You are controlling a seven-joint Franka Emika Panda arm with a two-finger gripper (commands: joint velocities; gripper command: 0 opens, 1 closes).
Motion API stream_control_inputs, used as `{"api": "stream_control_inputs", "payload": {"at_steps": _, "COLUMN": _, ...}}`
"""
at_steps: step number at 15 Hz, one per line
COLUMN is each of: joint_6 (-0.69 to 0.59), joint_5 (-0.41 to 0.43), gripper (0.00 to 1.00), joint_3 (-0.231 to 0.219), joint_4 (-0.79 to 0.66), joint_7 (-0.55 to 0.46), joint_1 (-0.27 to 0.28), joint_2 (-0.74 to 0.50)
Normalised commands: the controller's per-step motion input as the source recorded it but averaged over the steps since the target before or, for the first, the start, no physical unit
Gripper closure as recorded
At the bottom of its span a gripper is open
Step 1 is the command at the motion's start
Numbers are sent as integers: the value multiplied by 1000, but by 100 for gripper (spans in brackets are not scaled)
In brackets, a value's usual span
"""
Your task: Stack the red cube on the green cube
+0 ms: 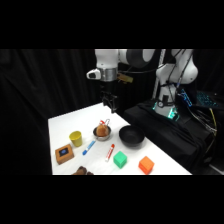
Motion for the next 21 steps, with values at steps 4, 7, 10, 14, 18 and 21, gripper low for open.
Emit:
{"api": "stream_control_inputs", "payload": {"at_steps": 4, "joint_6": 57, "joint_5": 17, "gripper": 0, "joint_3": 20, "joint_4": 75, "joint_7": 65, "joint_1": -6, "joint_2": 83}}
{"api": "stream_control_inputs", "payload": {"at_steps": 7, "joint_6": 117, "joint_5": -10, "gripper": 0, "joint_3": 76, "joint_4": 14, "joint_7": 141, "joint_1": 53, "joint_2": 36}}
{"api": "stream_control_inputs", "payload": {"at_steps": 10, "joint_6": 139, "joint_5": -37, "gripper": 0, "joint_3": 124, "joint_4": -38, "joint_7": 192, "joint_1": 119, "joint_2": 6}}
{"api": "stream_control_inputs", "payload": {"at_steps": 14, "joint_6": 154, "joint_5": -46, "gripper": 0, "joint_3": 134, "joint_4": -67, "joint_7": 215, "joint_1": 148, "joint_2": 15}}
{"api": "stream_control_inputs", "payload": {"at_steps": 18, "joint_6": 201, "joint_5": 0, "gripper": 0, "joint_3": 105, "joint_4": -66, "joint_7": 238, "joint_1": 134, "joint_2": 68}}
{"api": "stream_control_inputs", "payload": {"at_steps": 21, "joint_6": 292, "joint_5": 50, "gripper": 0, "joint_3": 73, "joint_4": -91, "joint_7": 192, "joint_1": 110, "joint_2": 78}}
